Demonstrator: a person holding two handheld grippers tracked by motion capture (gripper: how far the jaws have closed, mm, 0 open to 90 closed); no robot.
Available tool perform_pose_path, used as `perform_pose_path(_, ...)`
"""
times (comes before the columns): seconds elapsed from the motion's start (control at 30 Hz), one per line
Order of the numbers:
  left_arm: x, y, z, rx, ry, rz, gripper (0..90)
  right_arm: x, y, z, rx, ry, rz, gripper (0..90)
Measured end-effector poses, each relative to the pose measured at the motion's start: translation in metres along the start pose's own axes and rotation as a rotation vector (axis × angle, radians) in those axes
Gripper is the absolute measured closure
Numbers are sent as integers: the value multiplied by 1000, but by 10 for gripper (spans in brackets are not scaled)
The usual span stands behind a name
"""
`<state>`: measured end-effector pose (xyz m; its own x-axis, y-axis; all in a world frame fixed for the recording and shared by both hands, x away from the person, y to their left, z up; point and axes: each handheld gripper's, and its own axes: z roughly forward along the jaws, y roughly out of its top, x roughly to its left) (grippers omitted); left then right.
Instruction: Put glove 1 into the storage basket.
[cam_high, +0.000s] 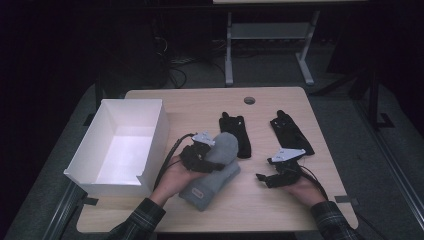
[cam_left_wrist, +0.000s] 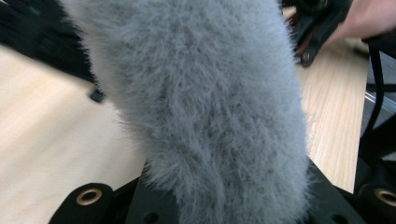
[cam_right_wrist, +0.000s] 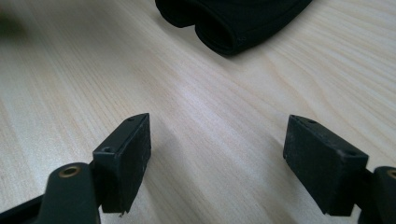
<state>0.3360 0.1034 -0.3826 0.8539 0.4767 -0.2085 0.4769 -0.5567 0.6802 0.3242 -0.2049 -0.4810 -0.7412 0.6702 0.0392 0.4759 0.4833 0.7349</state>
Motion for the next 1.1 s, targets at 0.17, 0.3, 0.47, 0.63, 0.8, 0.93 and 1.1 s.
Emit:
perform_pose_path(0.17, 4, 15, -25, -45, 41, 8, 715, 0, 0, 0, -1, 0, -1, 234)
perform_pose_path(0.3, 7, 28, -48, -85, 69, 15, 718, 0, 0, 0, 0, -1, -6, 233)
perform_pose_path(0.47, 12, 45, -78, -113, 112, 30, 718, 0, 0, 0, 0, -1, -6, 231)
perform_pose_path(0.63, 21, 59, -105, -127, 131, 28, 718, 0, 0, 0, 1, -1, -6, 231)
perform_pose_path(0.8, 31, 69, -130, -145, 137, 11, 718, 0, 0, 0, 1, -1, -6, 231)
perform_pose_path(0.93, 37, 72, -146, -161, 148, -7, 718, 0, 0, 0, 0, -1, -6, 230)
perform_pose_path(1.1, 44, 69, -163, -169, 178, -25, 717, 0, 0, 0, 0, -1, -6, 230)
